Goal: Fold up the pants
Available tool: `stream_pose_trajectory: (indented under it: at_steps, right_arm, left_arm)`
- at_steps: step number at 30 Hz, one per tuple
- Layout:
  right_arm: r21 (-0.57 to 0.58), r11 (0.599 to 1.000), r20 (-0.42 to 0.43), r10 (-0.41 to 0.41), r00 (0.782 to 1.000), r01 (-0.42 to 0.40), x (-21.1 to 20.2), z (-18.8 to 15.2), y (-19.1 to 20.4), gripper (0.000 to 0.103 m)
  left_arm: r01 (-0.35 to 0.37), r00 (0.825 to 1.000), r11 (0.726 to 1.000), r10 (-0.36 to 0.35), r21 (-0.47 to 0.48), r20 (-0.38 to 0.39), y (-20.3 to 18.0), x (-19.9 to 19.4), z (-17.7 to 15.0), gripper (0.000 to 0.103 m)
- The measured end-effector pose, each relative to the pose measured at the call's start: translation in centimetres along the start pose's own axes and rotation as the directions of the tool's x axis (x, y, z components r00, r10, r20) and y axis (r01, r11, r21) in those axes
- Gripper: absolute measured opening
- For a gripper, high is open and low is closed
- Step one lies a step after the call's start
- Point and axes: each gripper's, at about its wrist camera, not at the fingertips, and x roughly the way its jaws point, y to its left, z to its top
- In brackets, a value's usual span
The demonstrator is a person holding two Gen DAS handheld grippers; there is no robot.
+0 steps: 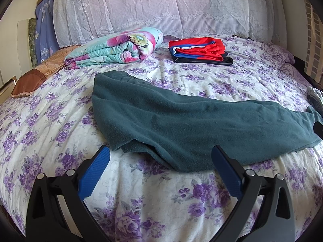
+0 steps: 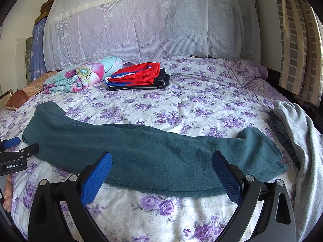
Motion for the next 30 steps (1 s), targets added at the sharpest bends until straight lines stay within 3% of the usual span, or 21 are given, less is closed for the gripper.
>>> stream_pose_trajectory:
  at_steps: [8,11,13,15,18,21,26,30]
  right_arm:
    - [0.004,1.0,-0.003,0.003,1.0,-0.003,0.0,0.0,-0.1,0.1]
    - [0.009,0.997,-0.058,0.071,0.996,-0.071,0.4,-0.2,-0.4,0.1]
    - [0.013,0.994,-0.115,0.112,0.987,-0.112,0.7,-1.0,-1.1,0.1]
    - [0.035,0.991,-0.173,0.13,0.976,-0.126,0.7,-1.8,-2.2,0.1]
    - [0.167,0.969,-0.246,0.219,0.944,-0.181,1.0,-3.0,-4.6,0.1]
    - [0.381,0.889,-0.239,0.36,0.902,-0.254,2.1,-3.6,-7.8,0.1]
    - [0.543,0.803,-0.208,0.41,0.888,-0.244,4.2,-2.6,-10.0,0.1]
    - [0.593,0.77,-0.178,0.413,0.893,-0.237,5.0,-1.9,-10.3,0.099]
  left_arm:
    - [0.008,1.0,1.0,-0.008,-0.002,-0.008,0.1,0.1,0.0,0.098]
    - [0.083,0.995,0.996,-0.084,-0.025,-0.062,1.2,0.6,0.0,0.098]
    - [0.143,0.98,0.985,-0.154,-0.092,-0.126,3.2,1.3,0.0,0.098]
    - [0.222,0.957,0.961,-0.247,-0.164,-0.15,5.3,1.7,0.0,0.098]
    - [0.318,0.917,0.915,-0.363,-0.249,-0.164,6.9,2.0,0.5,0.098]
    - [0.344,0.892,0.886,-0.412,-0.311,-0.187,7.1,3.1,1.4,0.098]
    - [0.344,0.871,0.861,-0.441,-0.374,-0.215,7.4,6.0,3.8,0.098]
    - [0.367,0.85,0.785,-0.501,-0.499,-0.163,9.0,8.2,5.0,0.098]
